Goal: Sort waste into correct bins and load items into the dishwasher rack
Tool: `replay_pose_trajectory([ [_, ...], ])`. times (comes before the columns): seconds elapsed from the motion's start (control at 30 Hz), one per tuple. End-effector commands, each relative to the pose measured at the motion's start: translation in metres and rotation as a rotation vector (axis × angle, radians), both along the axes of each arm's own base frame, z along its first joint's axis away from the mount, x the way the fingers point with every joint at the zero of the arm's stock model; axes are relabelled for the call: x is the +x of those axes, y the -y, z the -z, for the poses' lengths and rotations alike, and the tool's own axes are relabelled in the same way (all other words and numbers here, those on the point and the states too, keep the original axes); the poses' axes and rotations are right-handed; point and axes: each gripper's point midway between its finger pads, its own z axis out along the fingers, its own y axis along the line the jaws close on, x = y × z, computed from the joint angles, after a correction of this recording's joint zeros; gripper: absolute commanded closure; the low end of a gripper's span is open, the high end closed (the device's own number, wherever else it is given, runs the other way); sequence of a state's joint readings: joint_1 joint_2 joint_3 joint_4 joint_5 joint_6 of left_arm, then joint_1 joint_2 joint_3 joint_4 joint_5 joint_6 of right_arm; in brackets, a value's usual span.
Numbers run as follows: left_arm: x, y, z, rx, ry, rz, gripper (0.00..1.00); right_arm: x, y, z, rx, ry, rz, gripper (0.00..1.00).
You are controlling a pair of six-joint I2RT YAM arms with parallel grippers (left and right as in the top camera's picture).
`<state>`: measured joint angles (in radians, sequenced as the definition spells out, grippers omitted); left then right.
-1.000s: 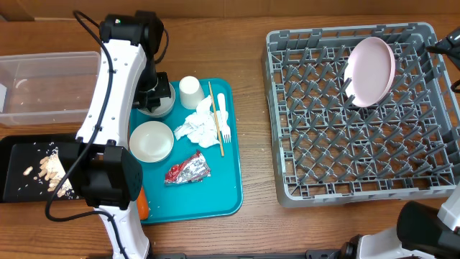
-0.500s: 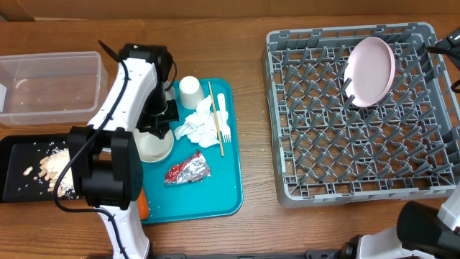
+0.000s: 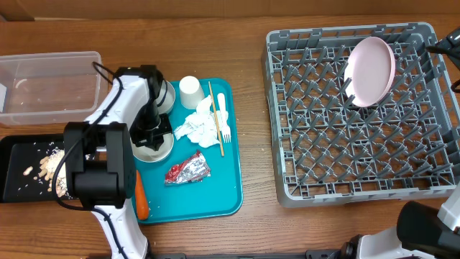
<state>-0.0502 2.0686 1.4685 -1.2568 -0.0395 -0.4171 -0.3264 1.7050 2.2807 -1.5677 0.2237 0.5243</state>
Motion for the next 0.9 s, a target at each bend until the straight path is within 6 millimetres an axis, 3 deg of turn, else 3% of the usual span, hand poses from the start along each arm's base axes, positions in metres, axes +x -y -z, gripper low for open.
replay_pose_trajectory([
  [0.0, 0.002, -0.007, 0.002, 0.023, 0.018, -0.023, 0.96, 0.001, 0.000, 0.002, 0.005, 0.000, 0.005, 0.00],
  [0.67, 0.055, -0.006, 0.011, 0.018, 0.234, -0.026, 0.96, 0.001, 0.000, 0.002, 0.006, 0.000, 0.006, 0.00],
  [0.87, 0.060, -0.021, 0.009, 0.106, 0.260, -0.037, 0.96, 0.001, 0.000, 0.002, 0.006, 0.000, 0.006, 0.00],
])
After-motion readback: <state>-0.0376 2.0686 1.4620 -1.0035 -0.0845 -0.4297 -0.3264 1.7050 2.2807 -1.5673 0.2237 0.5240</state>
